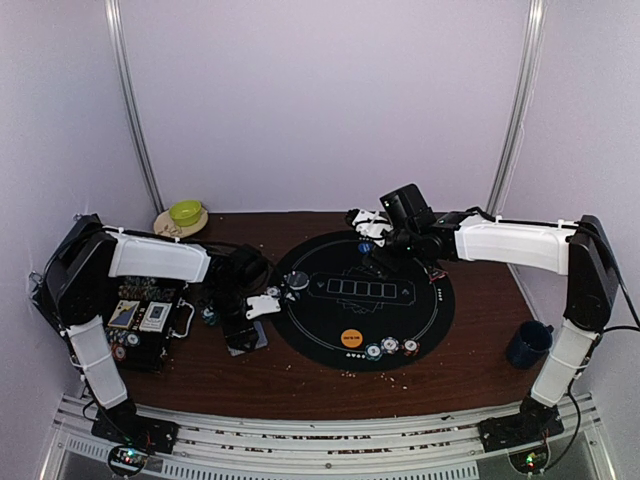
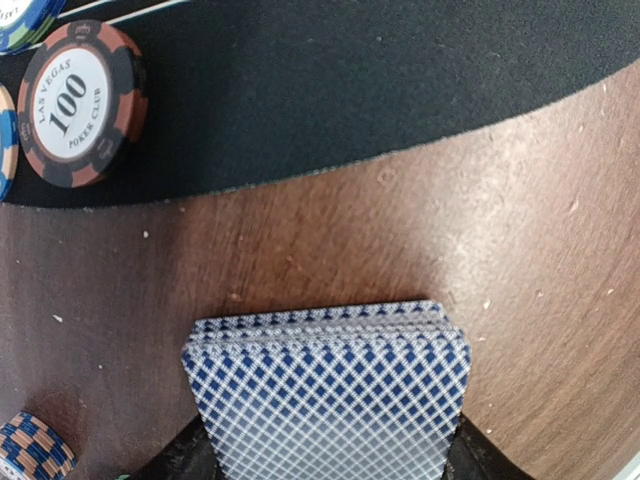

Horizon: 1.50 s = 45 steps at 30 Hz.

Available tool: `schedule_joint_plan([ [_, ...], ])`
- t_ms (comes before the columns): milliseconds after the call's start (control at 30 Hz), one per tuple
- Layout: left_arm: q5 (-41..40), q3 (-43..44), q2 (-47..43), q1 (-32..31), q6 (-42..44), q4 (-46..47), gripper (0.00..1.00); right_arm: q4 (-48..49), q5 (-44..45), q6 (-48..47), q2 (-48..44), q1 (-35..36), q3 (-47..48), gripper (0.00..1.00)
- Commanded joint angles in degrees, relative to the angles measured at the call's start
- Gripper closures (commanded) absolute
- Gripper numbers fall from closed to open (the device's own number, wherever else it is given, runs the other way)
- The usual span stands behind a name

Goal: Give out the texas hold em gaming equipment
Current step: Pick up the face-down deck piles from the center of the board.

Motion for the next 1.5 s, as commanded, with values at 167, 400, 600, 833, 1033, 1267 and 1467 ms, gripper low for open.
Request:
schedule_joint_plan([
  [167,-2.0,-1.9,4.2,-1.5,-0.1,-1.3,0.67,0.1,-1.1,0.8,-1.4,0.4,-0.2,0.00],
  [400,-1.6,0.1,1.6,-1.5,-0.1,-2.2,0.73,-1.1,-3.5,1.8,-0.6,0.4,0.9,0.00],
  [600,-1.1,0.9,-0.4,-1.5,0.0,-2.7,0.73,-1.1,-3.6,1.8,-0.8,0.4,0.8,0.00],
  [833,-0.5,2.2,-2.1,-1.5,0.0,-3.2,0.73,-1.3,-4.2,1.8,-0.7,0.4,1.0,0.00],
  [1033,-0.2,2.5,-2.5,-1.5,0.1,-3.5,0.73,-1.8,-4.8,2.0,-0.2,0.4,1.5,0.00],
  [1267,0.4,2.9,-4.1,-1.5,-0.2,-3.4,0.73,-1.8,-4.7,2.0,-0.3,0.4,1.6,0.00],
  [1467,0.9,3.1,-5.0,-1.5,-0.2,-3.5,0.73,-1.8,-4.6,2.0,-0.4,0.4,1.6,0.00],
])
